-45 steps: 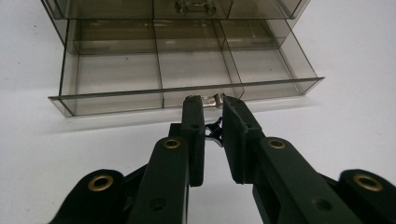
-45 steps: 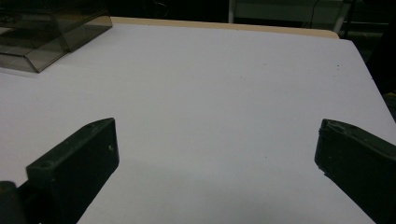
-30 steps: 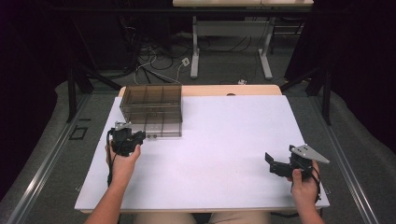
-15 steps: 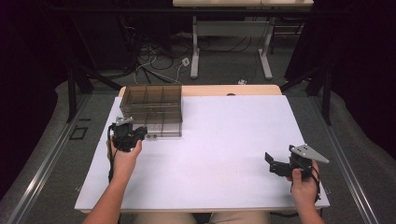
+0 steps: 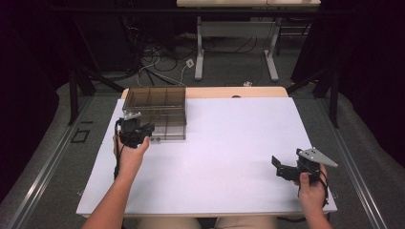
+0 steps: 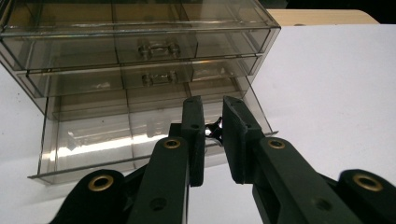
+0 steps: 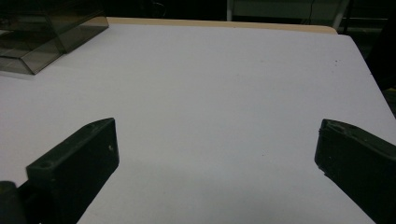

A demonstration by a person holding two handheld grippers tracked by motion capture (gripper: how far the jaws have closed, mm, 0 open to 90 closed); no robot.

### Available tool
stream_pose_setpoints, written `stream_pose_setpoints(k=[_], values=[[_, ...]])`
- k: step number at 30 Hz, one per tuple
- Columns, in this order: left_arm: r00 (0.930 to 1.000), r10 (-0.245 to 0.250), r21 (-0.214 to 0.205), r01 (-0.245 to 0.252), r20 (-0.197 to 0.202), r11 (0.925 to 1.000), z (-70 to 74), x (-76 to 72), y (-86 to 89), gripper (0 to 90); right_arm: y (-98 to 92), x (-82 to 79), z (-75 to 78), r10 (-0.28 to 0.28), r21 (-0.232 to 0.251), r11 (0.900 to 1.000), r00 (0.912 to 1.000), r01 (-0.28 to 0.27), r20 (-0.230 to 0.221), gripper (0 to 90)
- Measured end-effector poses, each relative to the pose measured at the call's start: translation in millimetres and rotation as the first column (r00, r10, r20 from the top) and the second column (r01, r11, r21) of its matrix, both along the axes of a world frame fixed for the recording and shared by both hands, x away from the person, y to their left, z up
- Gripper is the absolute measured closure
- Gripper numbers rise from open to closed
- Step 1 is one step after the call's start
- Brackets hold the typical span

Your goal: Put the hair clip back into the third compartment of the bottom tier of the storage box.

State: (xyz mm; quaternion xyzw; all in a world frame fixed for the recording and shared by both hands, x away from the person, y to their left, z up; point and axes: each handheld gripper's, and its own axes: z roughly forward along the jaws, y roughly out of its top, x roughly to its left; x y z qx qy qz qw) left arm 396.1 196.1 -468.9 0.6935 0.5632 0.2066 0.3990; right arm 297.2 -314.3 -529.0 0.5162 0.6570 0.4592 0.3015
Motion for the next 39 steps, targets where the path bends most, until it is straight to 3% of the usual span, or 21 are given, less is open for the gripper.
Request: stream_pose_setpoints(k=[12, 20, 25, 33, 39], values=[[0.9999, -0.009, -0.004, 0.009, -0.014, 0.9999, 4.9, 11.1, -7.0, 79.6, 1.5, 0.2, -0.3, 0.000, -0.001, 1.0000, 1.0000, 0.000, -0.001, 0.0], [0.9998, -0.018, 0.028, 0.018, -0.010, 0.9995, 4.6, 18.2, -14.0, 79.6, 3.2, -0.3, 0.1, 0.003, -0.006, 1.0000, 0.9999, -0.003, 0.010, 0.0], [0.9997, -0.023, 0.027, 0.023, -0.004, 0.9994, 2.1, 23.5, -17.8, 79.6, 3.0, -1.0, 0.7, 0.006, -0.008, 0.9999, 1.0000, -0.005, 0.003, 0.0], [0.9983, -0.047, 0.007, 0.047, -0.033, 0.9988, -4.6, 32.3, -21.0, 79.6, 2.3, -0.4, 0.4, 0.010, -0.008, 0.9999, 0.9999, -0.010, 0.005, 0.0], [0.9978, -0.049, 0.022, 0.050, -0.045, 0.9985, -11.5, 37.2, -25.4, 79.6, 2.3, -0.5, 0.8, 0.008, -0.007, 0.9999, 0.9999, -0.008, -0.007, 0.0]])
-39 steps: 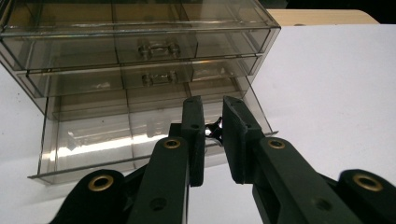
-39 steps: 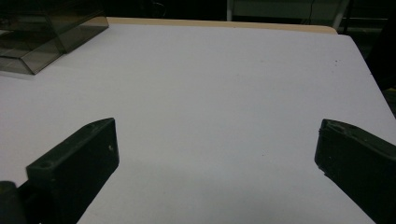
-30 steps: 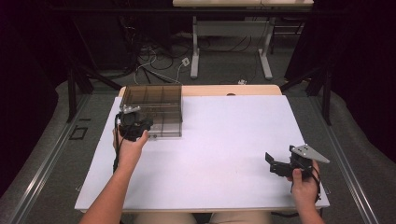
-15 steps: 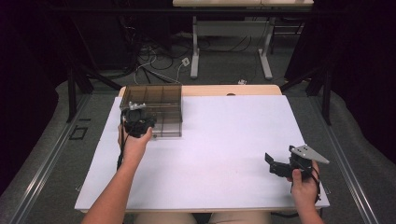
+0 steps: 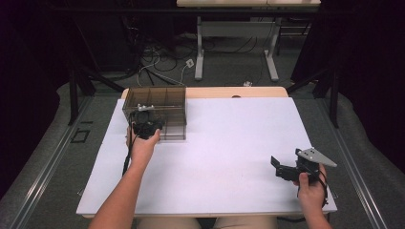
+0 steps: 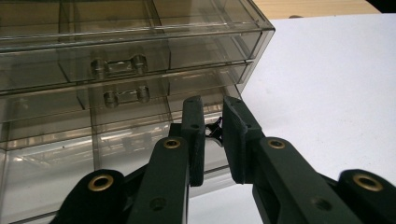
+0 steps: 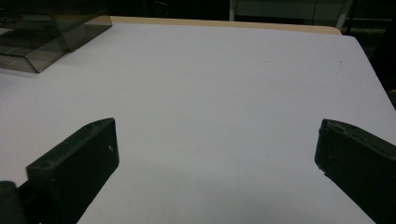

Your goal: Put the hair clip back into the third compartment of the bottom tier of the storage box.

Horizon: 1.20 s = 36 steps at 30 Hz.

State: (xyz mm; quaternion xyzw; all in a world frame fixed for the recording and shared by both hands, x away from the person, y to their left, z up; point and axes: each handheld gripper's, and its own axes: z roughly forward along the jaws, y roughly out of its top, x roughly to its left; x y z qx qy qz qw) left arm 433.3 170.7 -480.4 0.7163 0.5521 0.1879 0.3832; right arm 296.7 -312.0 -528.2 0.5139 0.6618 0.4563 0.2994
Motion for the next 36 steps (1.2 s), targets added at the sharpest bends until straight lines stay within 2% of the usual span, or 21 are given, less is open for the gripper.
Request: stream_pose_setpoints(k=[7, 21, 31, 36], values=[[0.9999, -0.004, -0.010, 0.004, -0.017, 0.9999, -6.7, 5.4, -5.3, 79.6, -0.3, 0.2, -0.1, -0.003, -0.003, 1.0000, 1.0000, 0.003, -0.001, 0.0], [0.9989, -0.022, 0.024, 0.023, -0.041, 0.9994, -22.3, 13.5, -21.3, 79.6, -0.2, 0.8, -1.0, 0.003, 0.008, 1.0000, 1.0000, -0.003, -0.002, 0.0], [0.9977, -0.024, 0.031, 0.026, -0.063, 0.9992, -28.9, 15.9, -28.5, 79.5, -0.2, 0.9, -1.0, 0.003, 0.012, 0.9999, 1.0000, -0.003, -0.003, 0.0], [0.9978, -0.026, 0.033, 0.028, -0.061, 0.9990, -31.3, 17.0, -31.9, 79.5, -0.2, 1.0, -1.1, 0.002, 0.008, 1.0000, 1.0000, -0.002, -0.005, 0.0]])
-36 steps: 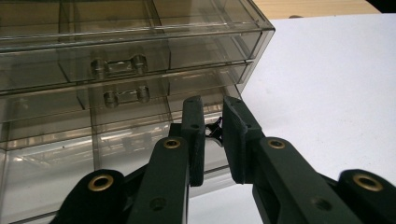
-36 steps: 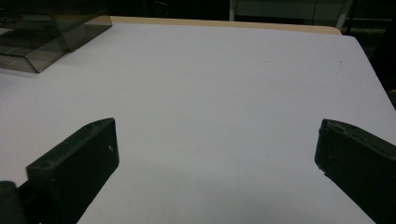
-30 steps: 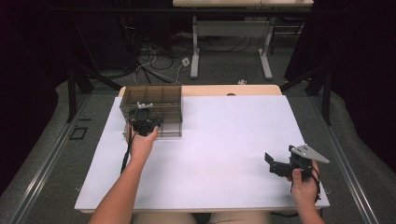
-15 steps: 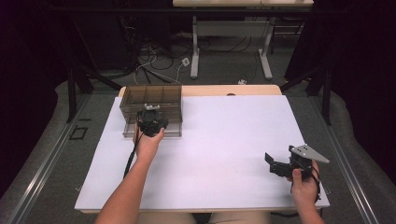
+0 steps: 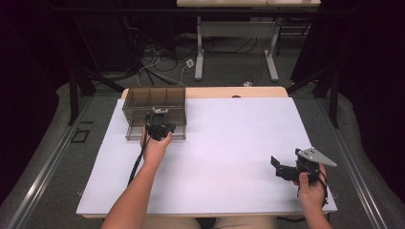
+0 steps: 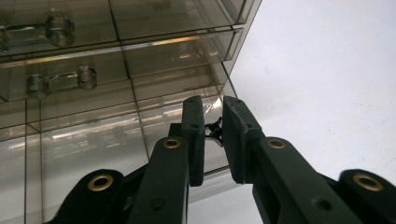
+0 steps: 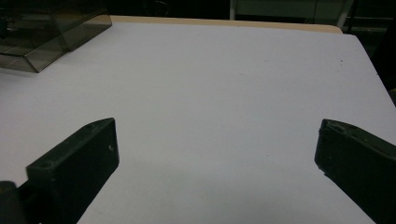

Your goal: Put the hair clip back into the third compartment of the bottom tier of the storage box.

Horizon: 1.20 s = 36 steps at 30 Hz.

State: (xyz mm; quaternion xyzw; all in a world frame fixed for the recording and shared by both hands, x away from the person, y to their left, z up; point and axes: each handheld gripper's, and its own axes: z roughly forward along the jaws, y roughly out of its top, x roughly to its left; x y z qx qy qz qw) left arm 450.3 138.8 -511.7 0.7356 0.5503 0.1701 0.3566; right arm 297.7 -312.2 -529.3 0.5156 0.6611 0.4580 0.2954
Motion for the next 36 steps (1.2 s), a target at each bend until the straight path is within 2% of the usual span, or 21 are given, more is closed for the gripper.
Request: stream_pose_setpoints(k=[15, 26, 33, 36], values=[[0.9999, 0.001, -0.006, -0.001, -0.013, 1.0000, -1.0, 1.5, -3.2, 78.6, -0.2, -0.1, 0.2, 0.003, 0.002, 1.0000, 1.0000, -0.003, 0.002, 0.0], [1.0000, -0.004, -0.037, 0.003, -0.008, 0.9993, 1.8, 0.6, -1.9, 63.2, -0.4, 0.1, 0.3, 0.004, -0.005, 1.0000, 1.0000, -0.004, 0.005, 0.0], [0.9999, 0.005, -0.032, -0.005, 0.013, 0.9995, 3.3, 0.6, -0.2, 54.6, -0.3, 0.1, 0.3, 0.003, -0.008, 1.0000, 1.0000, -0.003, 0.005, 0.0], [0.9996, 0.010, -0.013, -0.010, 0.026, 0.9999, 4.0, 0.4, 0.2, 50.0, -0.4, 0.1, 0.4, 0.003, -0.008, 1.0000, 1.0000, -0.003, 0.005, 0.0]])
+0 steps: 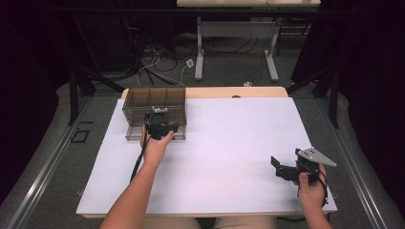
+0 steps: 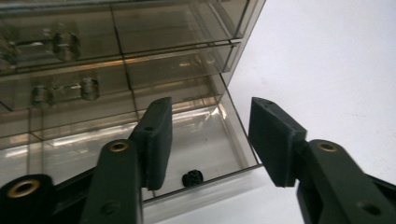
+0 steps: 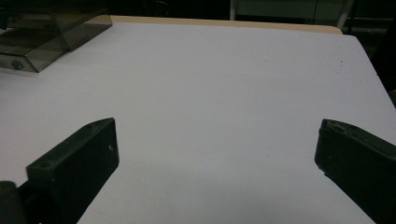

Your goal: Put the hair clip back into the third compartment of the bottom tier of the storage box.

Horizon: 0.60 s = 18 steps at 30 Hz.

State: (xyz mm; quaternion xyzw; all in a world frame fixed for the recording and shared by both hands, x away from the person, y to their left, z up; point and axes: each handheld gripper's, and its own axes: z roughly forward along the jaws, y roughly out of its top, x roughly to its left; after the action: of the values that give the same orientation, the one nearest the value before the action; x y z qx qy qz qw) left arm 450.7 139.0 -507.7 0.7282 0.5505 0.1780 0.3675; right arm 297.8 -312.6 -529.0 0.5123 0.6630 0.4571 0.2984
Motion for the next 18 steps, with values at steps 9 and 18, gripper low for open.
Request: stream_pose_setpoints(k=[9, 18], values=[[0.9998, 0.013, 0.001, -0.013, 0.016, 0.9999, 2.6, -0.2, 3.6, 37.0, 0.0, 0.1, 0.0, 0.001, -0.002, 1.0000, 1.0000, -0.001, 0.001, 0.0], [0.9989, -0.014, -0.008, 0.014, 0.045, 0.9999, 7.8, -4.3, 6.2, 30.1, -0.1, -0.4, 0.6, -0.001, -0.005, 1.0000, 1.0000, 0.001, -0.002, 0.0]])
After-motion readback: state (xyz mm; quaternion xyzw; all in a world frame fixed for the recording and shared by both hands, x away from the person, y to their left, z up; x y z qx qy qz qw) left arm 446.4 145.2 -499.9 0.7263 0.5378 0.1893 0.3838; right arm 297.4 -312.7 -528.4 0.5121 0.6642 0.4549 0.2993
